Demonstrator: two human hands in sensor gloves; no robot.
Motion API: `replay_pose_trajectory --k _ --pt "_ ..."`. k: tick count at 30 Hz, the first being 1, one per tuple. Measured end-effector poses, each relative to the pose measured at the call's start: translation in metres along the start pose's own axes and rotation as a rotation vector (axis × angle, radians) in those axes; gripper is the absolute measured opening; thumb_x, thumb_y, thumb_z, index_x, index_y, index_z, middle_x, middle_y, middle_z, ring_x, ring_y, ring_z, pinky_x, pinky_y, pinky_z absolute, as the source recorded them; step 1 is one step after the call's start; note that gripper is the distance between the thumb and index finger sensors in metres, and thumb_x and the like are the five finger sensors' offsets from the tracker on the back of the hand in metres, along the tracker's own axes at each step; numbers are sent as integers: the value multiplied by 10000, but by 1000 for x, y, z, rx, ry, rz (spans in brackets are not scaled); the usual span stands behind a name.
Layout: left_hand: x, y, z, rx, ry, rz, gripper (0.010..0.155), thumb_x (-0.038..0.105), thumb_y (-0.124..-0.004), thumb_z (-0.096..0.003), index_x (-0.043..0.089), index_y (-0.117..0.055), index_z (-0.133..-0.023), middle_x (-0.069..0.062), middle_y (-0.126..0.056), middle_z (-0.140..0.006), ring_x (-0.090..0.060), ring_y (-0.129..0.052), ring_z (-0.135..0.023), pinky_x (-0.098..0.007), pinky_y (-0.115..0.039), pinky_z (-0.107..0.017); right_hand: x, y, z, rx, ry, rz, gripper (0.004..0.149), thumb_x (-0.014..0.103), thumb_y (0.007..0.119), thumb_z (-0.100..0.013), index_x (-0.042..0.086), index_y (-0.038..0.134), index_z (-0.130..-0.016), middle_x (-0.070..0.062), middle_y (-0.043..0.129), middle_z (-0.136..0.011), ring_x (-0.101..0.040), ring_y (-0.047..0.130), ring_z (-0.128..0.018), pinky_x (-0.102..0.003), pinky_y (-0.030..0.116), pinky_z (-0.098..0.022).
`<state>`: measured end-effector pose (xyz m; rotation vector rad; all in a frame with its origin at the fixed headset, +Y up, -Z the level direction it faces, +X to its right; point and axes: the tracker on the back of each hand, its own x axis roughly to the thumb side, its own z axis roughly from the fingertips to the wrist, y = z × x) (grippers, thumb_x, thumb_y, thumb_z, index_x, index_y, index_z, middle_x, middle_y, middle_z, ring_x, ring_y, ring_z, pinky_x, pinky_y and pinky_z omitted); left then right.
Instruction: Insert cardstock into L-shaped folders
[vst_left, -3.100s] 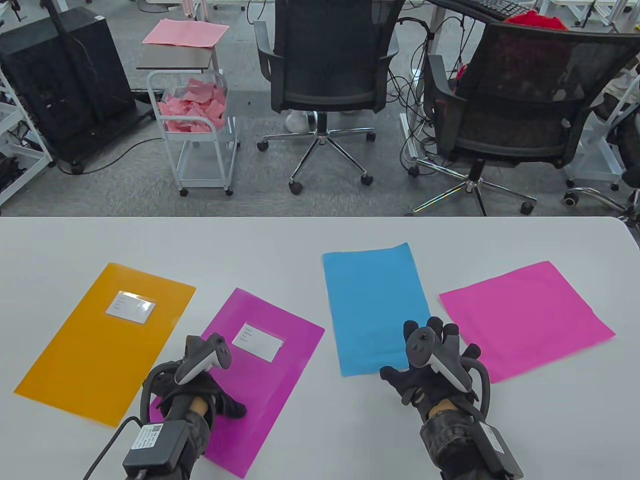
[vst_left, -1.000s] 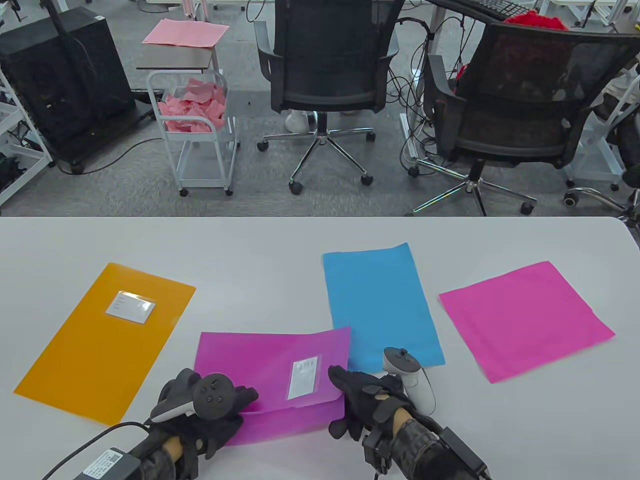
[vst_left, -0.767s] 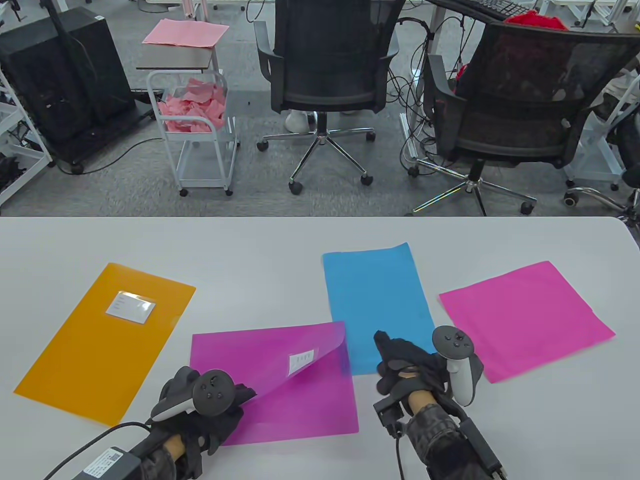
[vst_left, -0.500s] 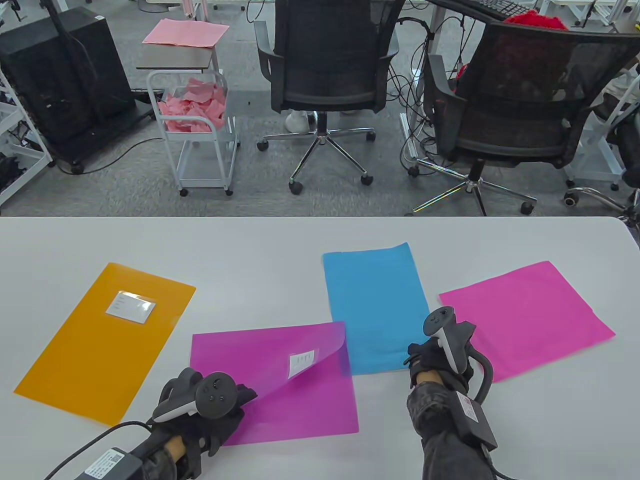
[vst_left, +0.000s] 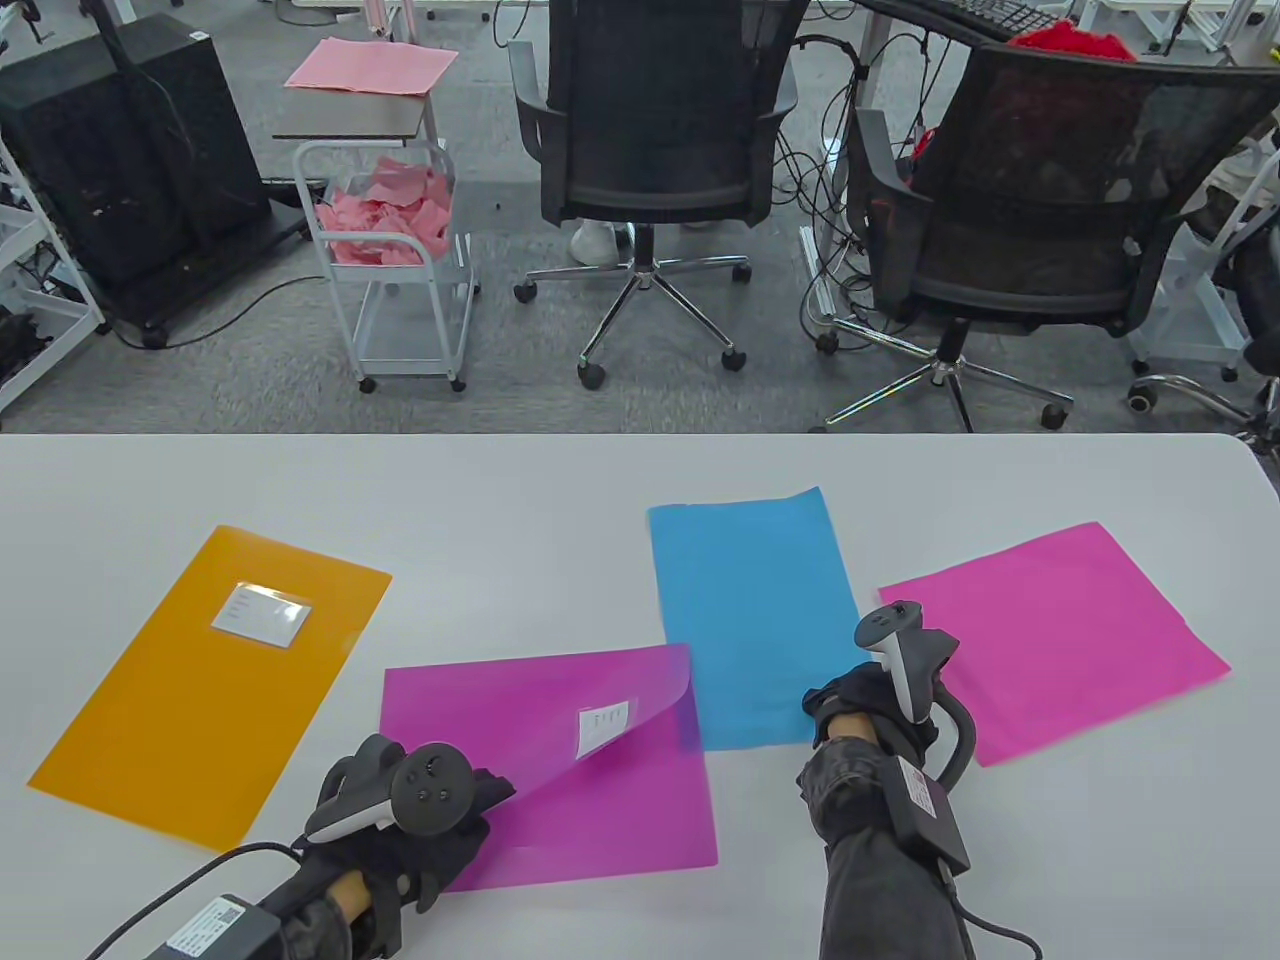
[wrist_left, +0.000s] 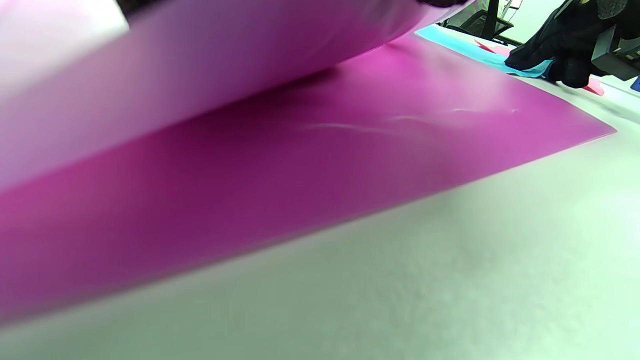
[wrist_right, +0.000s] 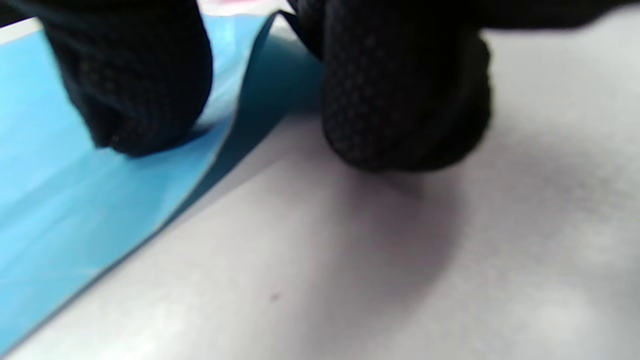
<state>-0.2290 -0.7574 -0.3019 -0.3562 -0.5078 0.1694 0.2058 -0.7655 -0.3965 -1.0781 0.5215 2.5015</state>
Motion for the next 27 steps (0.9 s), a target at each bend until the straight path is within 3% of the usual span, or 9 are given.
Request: replay_pose_trajectory --k 4,7,10,14,18,23,27 --pt "1 0 0 -3 4 -10 520 431 -668 -464 282 -630 -961 -68 -725 -1013 -340 -794 -872 -435 -825 -520 -10 0 0 -3 -6 -69 789 487 921 -266 21 576 -800 -182 797 -484 -156 987 -165 -264 851 2" --pt "1 0 0 -3 4 -11 521 431 -667 -464 282 -629 -962 -68 -725 -1012 -340 -794 -872 -435 -824 -520 -19 0 0 -25 -18 -149 561 404 889 -324 96 682 -745 -170 813 -460 -157 985 -138 -271 846 18" --pt "2 -1 0 -4 7 -9 521 431 -666 -464 283 -628 -962 -67 -724 -1013 -341 -791 -874 -435 -823 -522 -26 -1 0 -16 -42 -252 475 420 835 -361 145 716 -730 -178 814 -471 -167 990 -158 -273 854 4" --pt "0 0 0 3 -1 -4 519 431 -665 -463 285 -631 -960 -67 -732 -1008 -339 -800 -867 -432 -827 -516 -33 -11 1 48 -182 -593 462 406 825 -370 146 696 -729 -284 821 -653 -218 1016 -205 -293 878 -25" --pt "-3 1 0 13 -4 34 519 429 -664 -463 284 -631 -961 -70 -738 -1005 -339 -805 -862 -432 -828 -511 -44 -27 11 83 -283 -885 479 369 819 -377 93 652 -731 -246 900 -524 -212 1027 -137 -291 877 26" --pt "-4 1 0 17 -5 50 519 427 -664 -462 281 -633 -959 -71 -745 -1001 -340 -808 -859 -434 -828 -508 -66 -40 26 11 -335 -1008 485 358 812 -390 82 624 -742 -204 908 -455 -205 1030 -126 -284 882 32" --pt "-4 1 0 24 -4 49 519 426 -663 -462 280 -632 -959 -73 -748 -998 -343 -813 -853 -432 -830 -505 -78 -32 37 108 -310 -1042 493 369 792 -416 66 596 -752 -195 903 -464 -192 1037 -147 -274 895 15"
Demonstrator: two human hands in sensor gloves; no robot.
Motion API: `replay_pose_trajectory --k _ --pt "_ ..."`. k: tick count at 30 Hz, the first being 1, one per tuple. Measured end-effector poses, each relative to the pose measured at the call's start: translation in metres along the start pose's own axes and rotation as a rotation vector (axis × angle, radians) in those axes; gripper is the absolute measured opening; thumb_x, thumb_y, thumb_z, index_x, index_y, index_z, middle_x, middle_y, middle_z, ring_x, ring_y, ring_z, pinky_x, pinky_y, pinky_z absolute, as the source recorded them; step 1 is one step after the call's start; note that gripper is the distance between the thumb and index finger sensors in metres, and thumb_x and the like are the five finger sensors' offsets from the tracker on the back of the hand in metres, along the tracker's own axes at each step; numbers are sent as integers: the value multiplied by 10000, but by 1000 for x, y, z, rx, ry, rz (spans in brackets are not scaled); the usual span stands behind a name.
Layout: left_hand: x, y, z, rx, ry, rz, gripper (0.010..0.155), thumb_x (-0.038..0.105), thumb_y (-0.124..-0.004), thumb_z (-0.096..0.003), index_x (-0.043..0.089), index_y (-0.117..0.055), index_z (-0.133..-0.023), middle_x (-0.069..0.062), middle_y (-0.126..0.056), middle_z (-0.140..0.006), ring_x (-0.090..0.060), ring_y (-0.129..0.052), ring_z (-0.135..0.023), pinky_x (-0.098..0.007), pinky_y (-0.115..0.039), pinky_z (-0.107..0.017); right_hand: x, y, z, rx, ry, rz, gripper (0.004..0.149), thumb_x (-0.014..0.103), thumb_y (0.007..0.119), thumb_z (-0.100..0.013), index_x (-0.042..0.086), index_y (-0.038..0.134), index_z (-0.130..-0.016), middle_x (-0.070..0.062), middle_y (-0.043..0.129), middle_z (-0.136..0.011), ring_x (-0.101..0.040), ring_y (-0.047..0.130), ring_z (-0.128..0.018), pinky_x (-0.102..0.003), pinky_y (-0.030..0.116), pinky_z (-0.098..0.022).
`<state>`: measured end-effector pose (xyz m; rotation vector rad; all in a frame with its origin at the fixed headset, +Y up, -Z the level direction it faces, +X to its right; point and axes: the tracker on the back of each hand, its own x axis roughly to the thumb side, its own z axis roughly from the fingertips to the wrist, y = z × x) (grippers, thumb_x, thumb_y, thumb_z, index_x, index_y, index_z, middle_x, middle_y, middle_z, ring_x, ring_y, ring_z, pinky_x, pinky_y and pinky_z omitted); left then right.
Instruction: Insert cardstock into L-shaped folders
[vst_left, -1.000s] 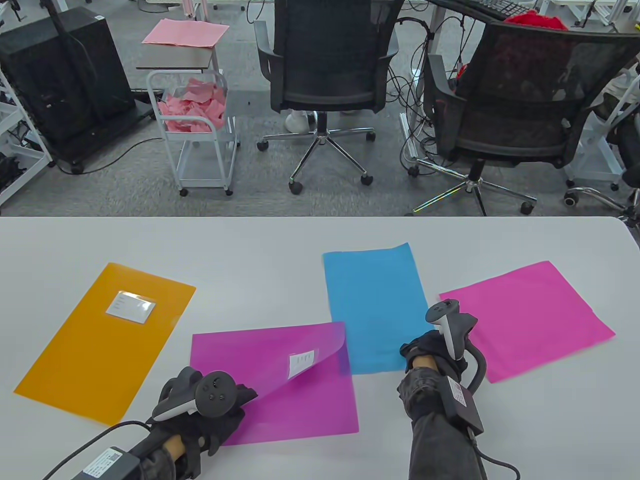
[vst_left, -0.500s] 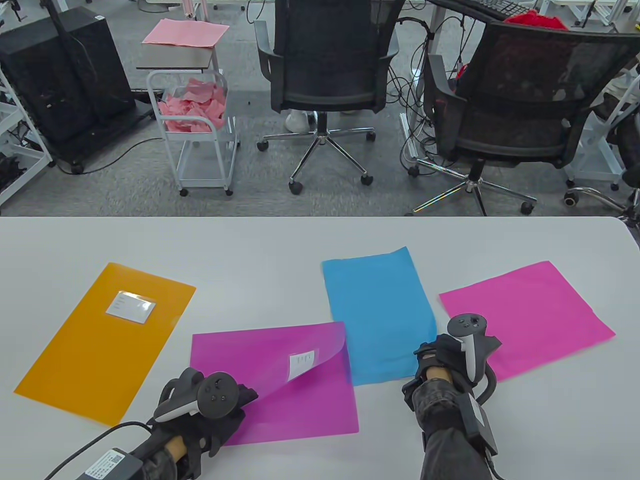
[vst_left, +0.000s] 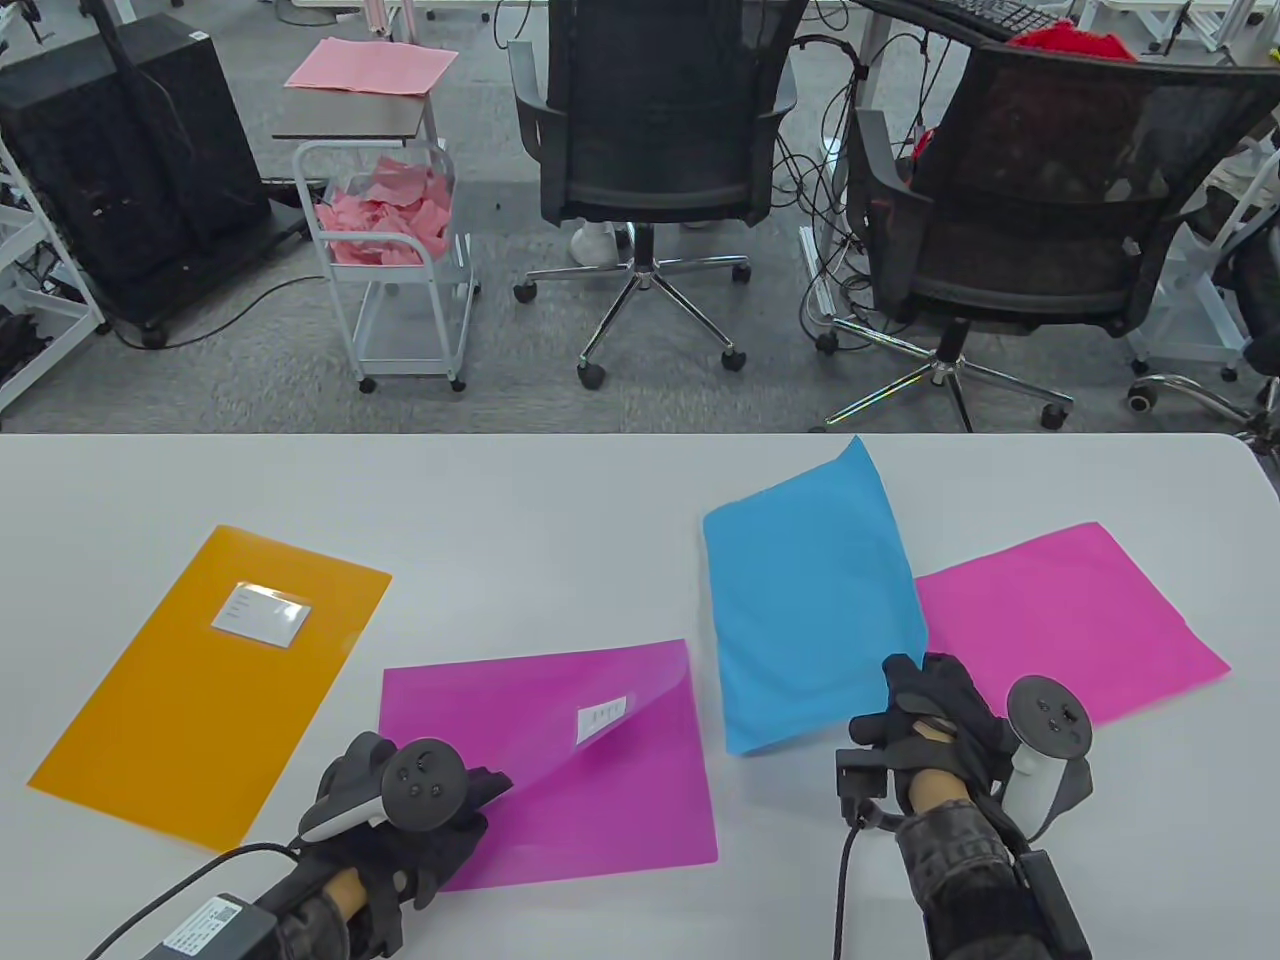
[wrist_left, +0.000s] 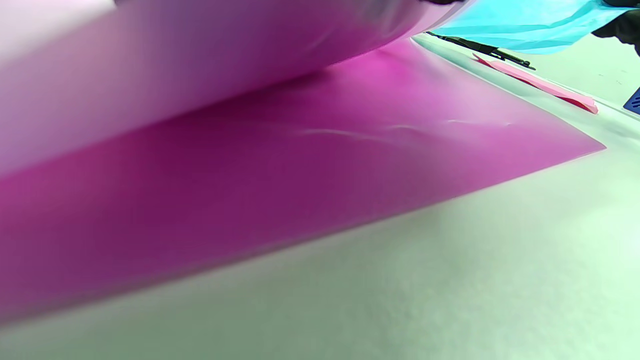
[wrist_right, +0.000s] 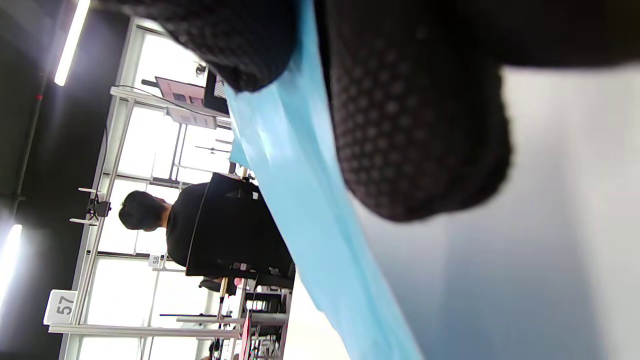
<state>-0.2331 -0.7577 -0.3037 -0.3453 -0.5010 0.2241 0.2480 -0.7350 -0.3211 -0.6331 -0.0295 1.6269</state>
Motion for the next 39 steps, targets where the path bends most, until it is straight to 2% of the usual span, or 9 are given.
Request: replay_pose_trajectory --k 6,10,15,21,24,29,32,35,39 --pt "1 -1 0 9 2 -1 516 413 -662 -463 274 -630 -959 -79 -752 -993 -348 -816 -850 -437 -832 -501 -16 15 11 153 86 59 609 333 766 -426 8 474 -851 -183 910 -468 -214 1036 -153 -288 896 4" --pt "1 -1 0 8 0 -5 518 410 -663 -464 271 -624 -962 -80 -752 -993 -349 -818 -850 -435 -836 -501 -16 23 14 251 150 208 684 321 770 -417 78 383 -925 -202 910 -466 -229 1035 -152 -300 893 6" --pt "1 -1 0 14 3 -9 527 415 -661 -464 263 -614 -967 -92 -750 -990 -356 -824 -840 -435 -841 -494 -20 30 12 420 200 406 597 414 774 -424 50 565 -849 -231 896 -496 -253 1031 -190 -315 894 -23" --pt "1 -1 0 19 -2 -18 529 417 -662 -463 261 -614 -967 -97 -753 -987 -360 -828 -836 -435 -844 -490 -30 50 14 768 332 622 528 515 728 -453 58 724 -718 -213 921 -498 -259 1028 -199 -321 893 -41" --pt "3 -2 1 19 -16 -37 529 411 -664 -464 256 -614 -967 -105 -753 -986 -370 -830 -835 -442 -845 -488 -37 66 19 795 341 682 494 501 715 -457 53 778 -655 -201 956 -440 -254 1031 -147 -322 886 -8" --pt "7 -4 1 26 -36 -67 533 406 -663 -464 251 -606 -971 -121 -753 -981 -387 -836 -832 -449 -851 -485 -59 98 32 967 393 614 511 525 693 -462 50 798 -619 -175 982 -381 -227 1036 -103 -310 886 19" --pt "8 -4 1 35 -45 -62 536 405 -663 -463 246 -605 -972 -127 -757 -978 -393 -842 -830 -451 -854 -481 -77 127 44 1209 388 569 562 549 661 -463 29 775 -644 -182 976 -390 -229 1038 -111 -312 888 13" --pt "8 -5 1 39 -54 -54 536 405 -663 -463 250 -606 -973 -123 -758 -979 -392 -843 -833 -453 -853 -483 -84 145 52 1286 356 554 596 565 647 -461 14 754 -664 -189 971 -398 -234 1036 -119 -312 887 9" --pt "8 -5 1 40 -47 -42 536 407 -662 -462 254 -606 -973 -121 -758 -980 -388 -844 -834 -451 -851 -485 -79 151 63 1433 362 517 642 588 666 -424 1 750 -670 -192 981 -368 -235 1037 -86 -311 883 38"
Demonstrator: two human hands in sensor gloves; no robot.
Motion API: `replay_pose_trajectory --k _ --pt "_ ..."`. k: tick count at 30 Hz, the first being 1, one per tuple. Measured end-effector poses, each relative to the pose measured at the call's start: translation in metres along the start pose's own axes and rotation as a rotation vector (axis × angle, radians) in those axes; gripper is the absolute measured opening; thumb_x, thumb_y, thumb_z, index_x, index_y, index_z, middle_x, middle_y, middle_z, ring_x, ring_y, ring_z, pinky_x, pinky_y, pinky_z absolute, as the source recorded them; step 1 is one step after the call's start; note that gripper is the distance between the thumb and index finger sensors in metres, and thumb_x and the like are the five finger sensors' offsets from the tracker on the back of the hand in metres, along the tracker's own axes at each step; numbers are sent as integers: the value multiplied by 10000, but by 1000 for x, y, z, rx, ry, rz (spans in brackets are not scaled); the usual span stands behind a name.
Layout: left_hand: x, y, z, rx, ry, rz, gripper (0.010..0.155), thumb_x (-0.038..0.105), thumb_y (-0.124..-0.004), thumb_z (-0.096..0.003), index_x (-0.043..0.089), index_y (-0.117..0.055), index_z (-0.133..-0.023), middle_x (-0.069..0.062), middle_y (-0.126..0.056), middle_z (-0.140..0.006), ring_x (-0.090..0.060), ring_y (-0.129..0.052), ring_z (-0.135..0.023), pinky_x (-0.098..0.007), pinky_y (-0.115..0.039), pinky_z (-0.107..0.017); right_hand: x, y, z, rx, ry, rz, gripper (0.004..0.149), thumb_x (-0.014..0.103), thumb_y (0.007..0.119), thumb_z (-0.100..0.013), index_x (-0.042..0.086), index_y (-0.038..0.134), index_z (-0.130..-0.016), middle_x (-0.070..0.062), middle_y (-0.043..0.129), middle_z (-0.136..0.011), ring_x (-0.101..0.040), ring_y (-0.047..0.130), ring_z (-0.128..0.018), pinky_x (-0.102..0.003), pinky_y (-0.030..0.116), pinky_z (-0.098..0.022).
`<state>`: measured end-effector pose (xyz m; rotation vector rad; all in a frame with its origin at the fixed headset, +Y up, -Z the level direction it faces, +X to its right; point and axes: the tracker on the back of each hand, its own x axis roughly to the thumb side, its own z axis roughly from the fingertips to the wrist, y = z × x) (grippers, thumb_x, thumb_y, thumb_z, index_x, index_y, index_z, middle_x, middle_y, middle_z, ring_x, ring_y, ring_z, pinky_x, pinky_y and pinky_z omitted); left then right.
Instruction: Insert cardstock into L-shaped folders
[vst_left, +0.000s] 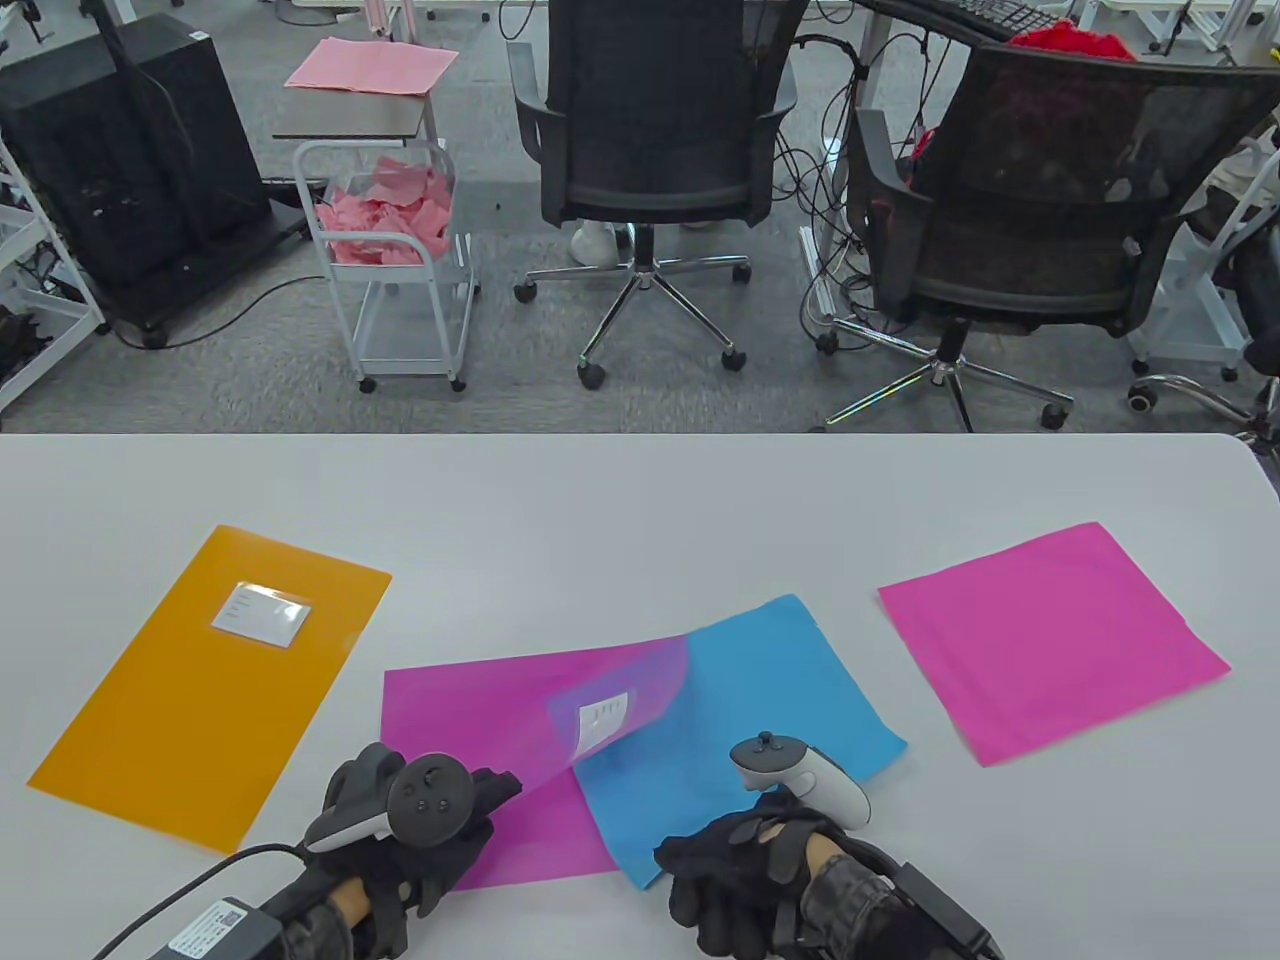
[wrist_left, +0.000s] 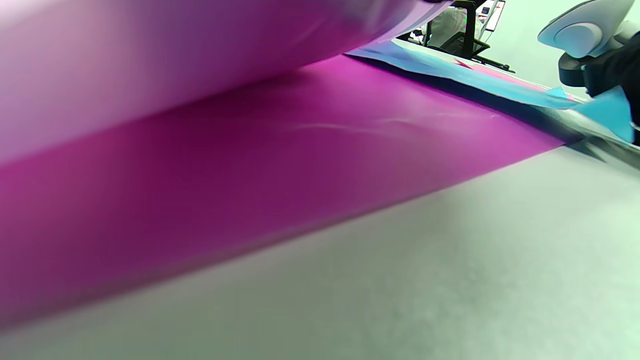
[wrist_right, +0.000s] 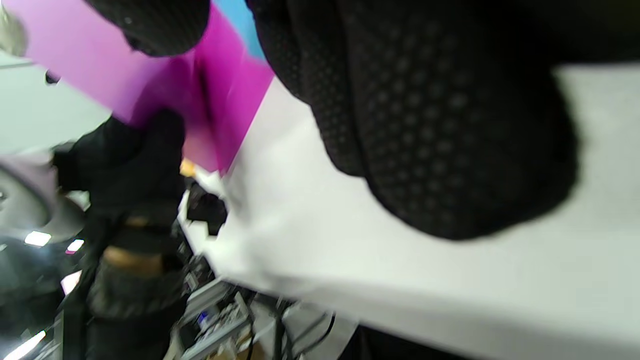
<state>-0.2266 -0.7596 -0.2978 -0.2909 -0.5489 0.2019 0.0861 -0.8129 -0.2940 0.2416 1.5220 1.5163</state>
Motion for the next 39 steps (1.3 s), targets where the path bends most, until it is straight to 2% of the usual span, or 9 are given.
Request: replay_pose_trajectory --k 3,5,7,11,12,16,21,27,39 --pt "0 0 0 -2 2 1 536 410 -662 -462 257 -606 -973 -114 -758 -981 -384 -843 -836 -448 -851 -487 16 8 18 12 -8 67 649 579 703 -394 -16 777 -644 -215 992 -337 -259 1037 -53 -328 878 66" --pt "0 0 0 -3 3 4 536 410 -662 -462 257 -607 -972 -114 -757 -982 -382 -842 -836 -448 -851 -487 27 4 36 -90 3 141 641 565 715 -393 -22 784 -640 -229 989 -337 -276 1032 -51 -340 872 66" --pt "0 0 0 -4 1 4 536 409 -662 -462 257 -607 -973 -114 -757 -982 -381 -840 -840 -448 -850 -487 34 -7 54 -292 69 251 626 532 713 -416 -34 741 -680 -265 953 -404 -313 1016 -113 -365 865 19" --pt "0 0 0 -3 -7 -5 534 408 -663 -462 260 -609 -973 -115 -755 -984 -385 -837 -842 -454 -845 -490 28 -36 76 -990 202 570 742 489 792 -376 74 513 -924 -355 754 -681 -384 972 -289 -426 847 -103" --pt "0 0 0 -3 -9 -7 534 408 -663 -462 260 -608 -973 -116 -753 -985 -385 -836 -844 -454 -845 -491 26 -41 76 -1041 271 670 807 517 814 -356 96 462 -948 -353 696 -713 -380 961 -300 -421 841 -111" --pt "1 0 0 -6 -15 -15 537 406 -663 -463 256 -605 -975 -124 -749 -987 -395 -834 -846 -462 -843 -492 14 -54 70 -981 603 851 961 709 733 -328 255 202 -987 -303 282 -953 -322 907 -478 -382 837 -254" --pt "5 -2 0 -2 -28 -40 539 398 -664 -464 255 -597 -979 -133 -734 -995 -415 -822 -862 -485 -832 -498 14 -42 59 -941 629 844 967 716 676 -338 105 260 -961 -368 245 -941 -345 925 -415 -388 844 -213" --pt "15 -5 1 -4 -60 -79 540 390 -658 -466 243 -590 -980 -144 -724 -999 -434 -821 -865 -500 -830 -499 27 -13 39 -1060 501 896 935 672 707 -337 -71 474 -856 -444 471 -824 -306 976 -283 -365 866 -108" --pt "17 -7 1 24 -119 33 536 378 -659 -461 231 -599 -974 -120 -752 -983 -394 -844 -856 -480 -834 -496 41 6 23 -832 227 920 836 613 710 -359 -23 497 -859 -348 546 -712 -214 973 -257 -312 869 -95"
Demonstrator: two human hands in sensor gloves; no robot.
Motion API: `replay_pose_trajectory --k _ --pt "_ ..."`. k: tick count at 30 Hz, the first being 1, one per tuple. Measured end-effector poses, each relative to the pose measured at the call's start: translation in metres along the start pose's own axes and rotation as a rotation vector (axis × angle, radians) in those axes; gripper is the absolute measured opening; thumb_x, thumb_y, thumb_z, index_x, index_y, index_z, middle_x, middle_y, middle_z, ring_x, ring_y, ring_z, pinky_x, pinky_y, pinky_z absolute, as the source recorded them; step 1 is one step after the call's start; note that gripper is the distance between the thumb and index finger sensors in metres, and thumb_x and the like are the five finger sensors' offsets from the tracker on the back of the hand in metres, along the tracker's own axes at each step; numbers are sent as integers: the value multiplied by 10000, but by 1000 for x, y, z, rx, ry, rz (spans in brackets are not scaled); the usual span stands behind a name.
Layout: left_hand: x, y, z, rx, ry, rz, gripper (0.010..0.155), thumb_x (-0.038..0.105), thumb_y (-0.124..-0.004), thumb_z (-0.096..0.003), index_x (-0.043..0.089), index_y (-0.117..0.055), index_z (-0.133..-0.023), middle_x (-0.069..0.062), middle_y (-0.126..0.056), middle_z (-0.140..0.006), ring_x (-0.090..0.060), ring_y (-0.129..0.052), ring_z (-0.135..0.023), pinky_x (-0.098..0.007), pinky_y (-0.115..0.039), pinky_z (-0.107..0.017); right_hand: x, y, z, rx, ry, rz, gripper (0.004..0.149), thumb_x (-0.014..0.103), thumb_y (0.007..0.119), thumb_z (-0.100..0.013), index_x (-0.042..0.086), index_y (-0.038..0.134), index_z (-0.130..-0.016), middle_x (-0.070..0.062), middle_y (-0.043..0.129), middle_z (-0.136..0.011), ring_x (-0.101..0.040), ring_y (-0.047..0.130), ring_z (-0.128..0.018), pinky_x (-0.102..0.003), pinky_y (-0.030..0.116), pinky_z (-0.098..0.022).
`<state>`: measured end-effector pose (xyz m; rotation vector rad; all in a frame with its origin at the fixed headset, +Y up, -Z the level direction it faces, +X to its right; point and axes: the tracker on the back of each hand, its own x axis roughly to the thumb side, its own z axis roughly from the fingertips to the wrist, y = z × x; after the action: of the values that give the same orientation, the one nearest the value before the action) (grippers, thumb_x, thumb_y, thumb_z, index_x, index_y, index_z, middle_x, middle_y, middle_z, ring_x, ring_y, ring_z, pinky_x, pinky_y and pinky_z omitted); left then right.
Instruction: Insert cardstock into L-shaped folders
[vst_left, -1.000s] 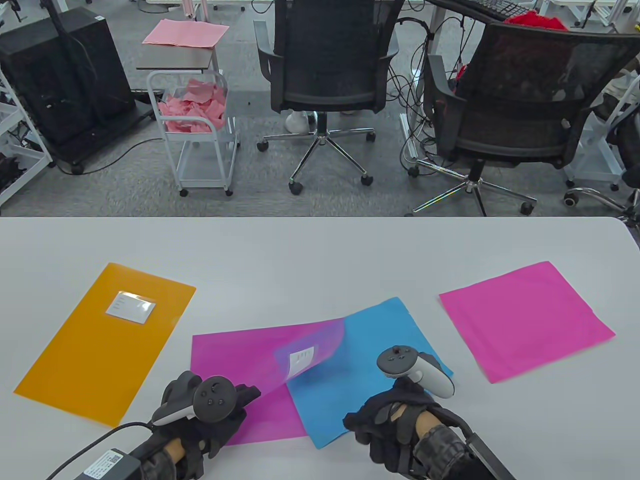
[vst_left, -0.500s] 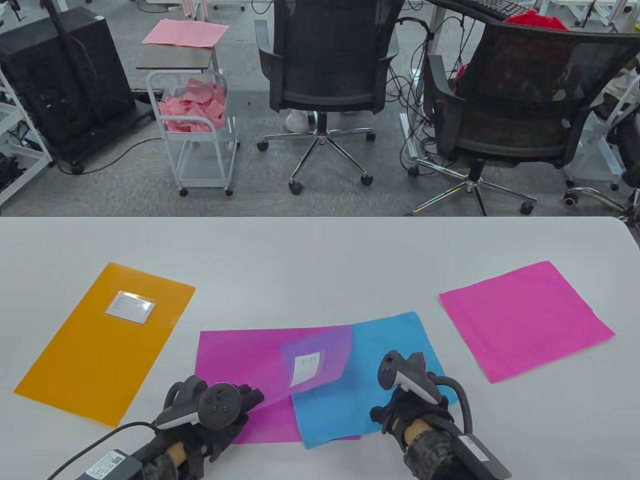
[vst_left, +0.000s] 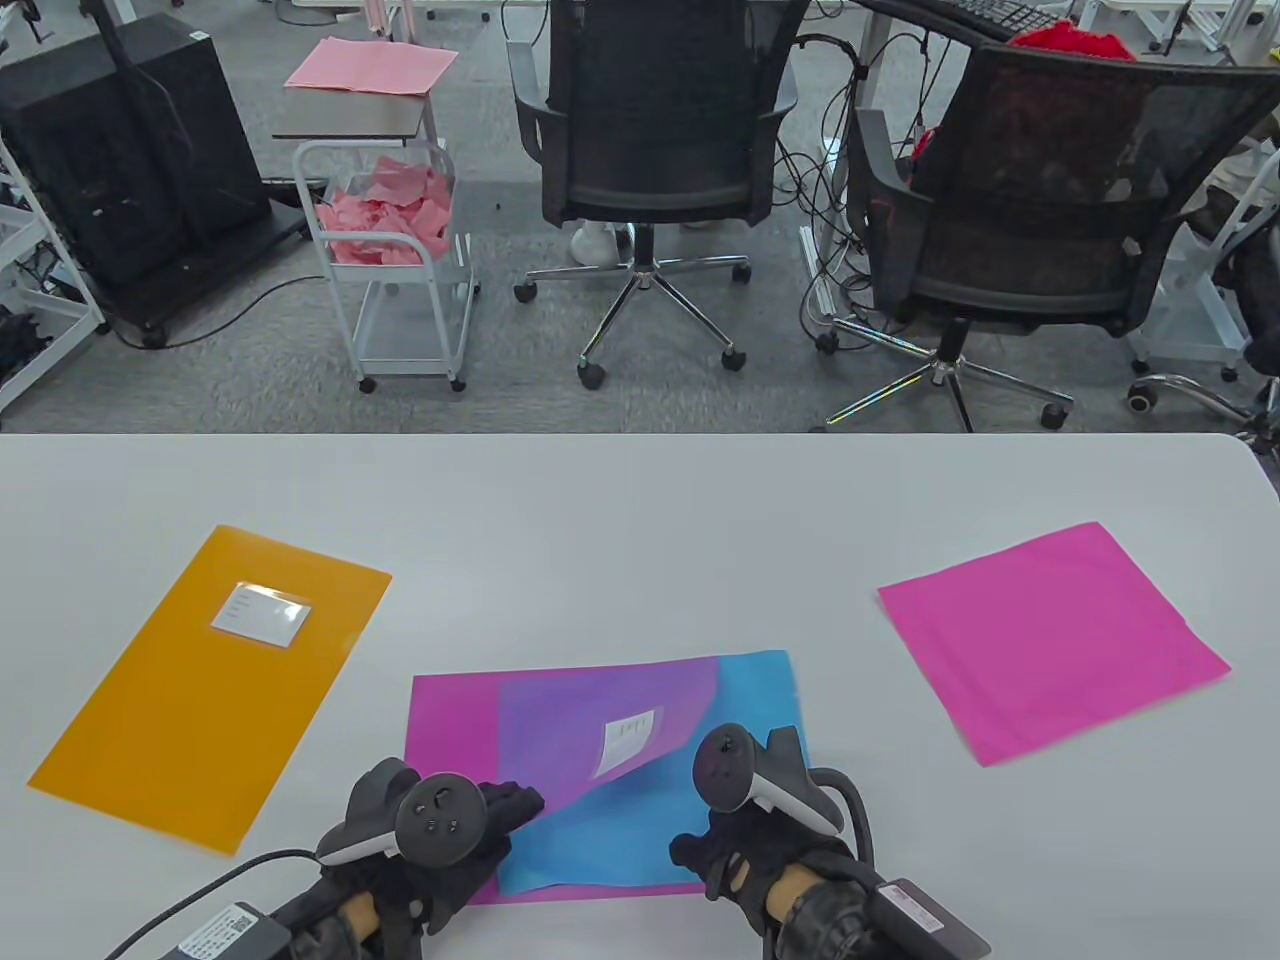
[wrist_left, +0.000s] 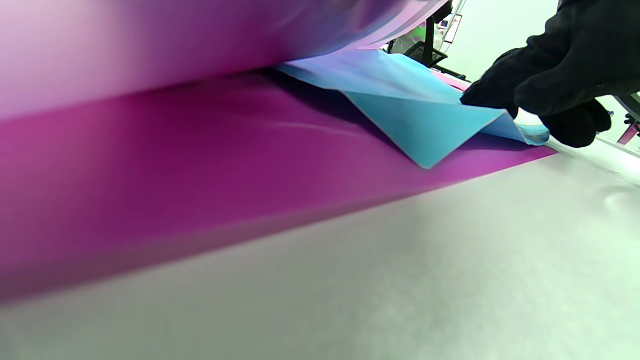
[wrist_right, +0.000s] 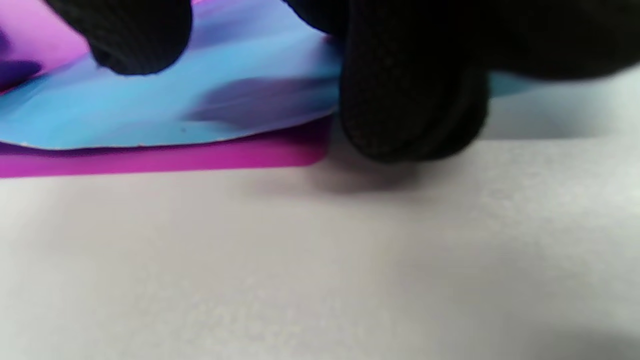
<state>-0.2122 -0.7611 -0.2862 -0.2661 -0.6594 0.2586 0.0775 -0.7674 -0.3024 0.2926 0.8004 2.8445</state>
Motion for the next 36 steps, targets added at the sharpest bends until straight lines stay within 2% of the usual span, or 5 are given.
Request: replay_pose_trajectory --k 4,7,10,27,36 --pt "0 0 0 -3 13 16 539 384 -660 -461 235 -601 -975 -118 -748 -988 -390 -835 -863 -482 -825 -500 -1 1 1 -23 9 -21 833 597 728 -361 -12 483 -874 -338 567 -720 -234 976 -264 -331 867 -99" --pt "-1 1 -1 -2 29 33 549 390 -657 -461 222 -589 -979 -128 -743 -988 -397 -833 -859 -479 -827 -497 -4 -5 0 -103 60 81 842 611 749 -350 151 405 -965 -342 398 -897 -266 965 -324 -350 863 -141" --pt "-1 2 0 -7 32 23 551 392 -656 -462 221 -586 -981 -126 -741 -989 -398 -830 -861 -480 -827 -497 -18 -4 -7 30 153 174 923 692 730 -343 274 213 -984 -303 196 -968 -268 960 -376 -346 869 -189" --pt "3 0 0 -2 -16 -27 539 371 -667 -460 232 -601 -977 -127 -747 -986 -423 -840 -848 -490 -832 -494 -10 7 -6 0 242 198 962 751 642 -332 134 271 -971 -390 408 -816 -237 972 -254 -298 870 -97" --pt "-6 4 1 50 37 73 545 374 -656 -459 226 -589 -979 -119 -765 -977 -395 -858 -847 -480 -828 -494 -58 -45 8 -107 291 -201 921 693 685 -358 151 264 -972 -381 387 -899 -257 985 -271 -322 876 -97"
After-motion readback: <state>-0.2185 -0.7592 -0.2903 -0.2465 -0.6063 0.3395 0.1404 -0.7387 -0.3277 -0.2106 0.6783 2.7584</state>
